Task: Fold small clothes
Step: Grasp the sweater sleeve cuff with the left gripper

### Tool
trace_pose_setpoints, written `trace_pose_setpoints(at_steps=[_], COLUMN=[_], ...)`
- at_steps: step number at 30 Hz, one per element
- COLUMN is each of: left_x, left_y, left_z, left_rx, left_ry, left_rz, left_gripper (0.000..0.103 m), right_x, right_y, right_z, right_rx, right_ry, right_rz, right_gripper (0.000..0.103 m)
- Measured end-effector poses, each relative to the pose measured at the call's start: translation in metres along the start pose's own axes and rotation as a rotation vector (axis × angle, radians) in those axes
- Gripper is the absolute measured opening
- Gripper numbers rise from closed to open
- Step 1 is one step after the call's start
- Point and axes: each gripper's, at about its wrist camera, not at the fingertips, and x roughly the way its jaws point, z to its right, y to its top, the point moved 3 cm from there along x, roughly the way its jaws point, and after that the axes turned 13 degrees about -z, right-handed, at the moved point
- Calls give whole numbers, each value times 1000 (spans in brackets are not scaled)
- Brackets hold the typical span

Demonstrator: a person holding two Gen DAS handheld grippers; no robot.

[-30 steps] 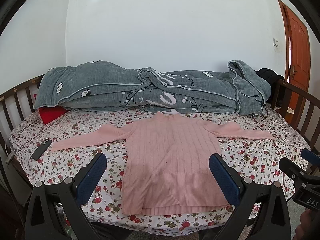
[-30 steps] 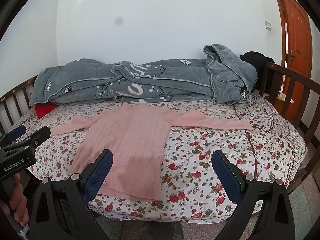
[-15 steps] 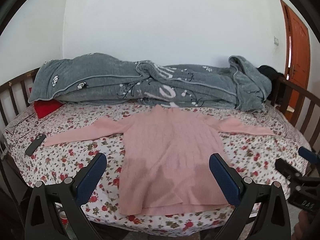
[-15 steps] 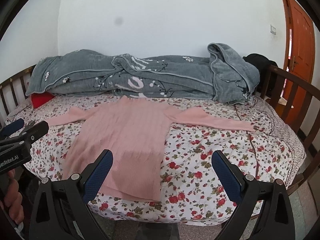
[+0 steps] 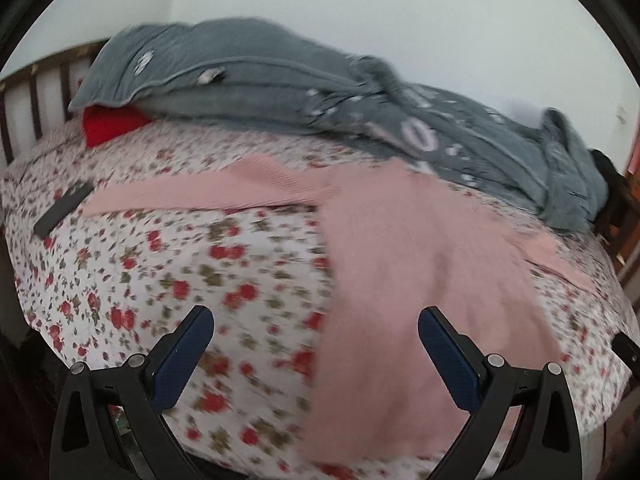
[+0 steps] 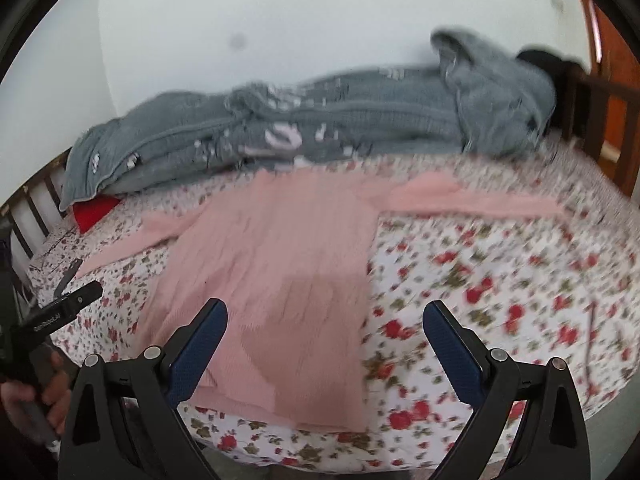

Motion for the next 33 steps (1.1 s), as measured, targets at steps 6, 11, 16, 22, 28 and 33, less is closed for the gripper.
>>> trace_pose_setpoints(at_steps=[6,11,16,22,28,33], left_x=[36,67,97,123,136,133], left_y=[40,74,88,100,121,133], left_z=[-79,-144,-210,-249,-279,-289], left_rx=[-155,-254,-465,-573,-699,-705], left_ry=[64,40,-26,-117,-178,-147], left_rz=[-19,-23,-61,-43,-4,44], left_gripper=[102,99,87,80,80,55], right_x=[28,53,73,88,100,97], right_y=[15,26,37,45,55,64], right_z=[-8,-11,-18,-25,-27,-27], right_rx=[-40,4,33,65,92,86], right_ry=[-127,-92,-96,-71,-63,-75], right_rz=[9,-58,-57,-59,-78,-53], right_gripper=[97,85,84,84,84,84])
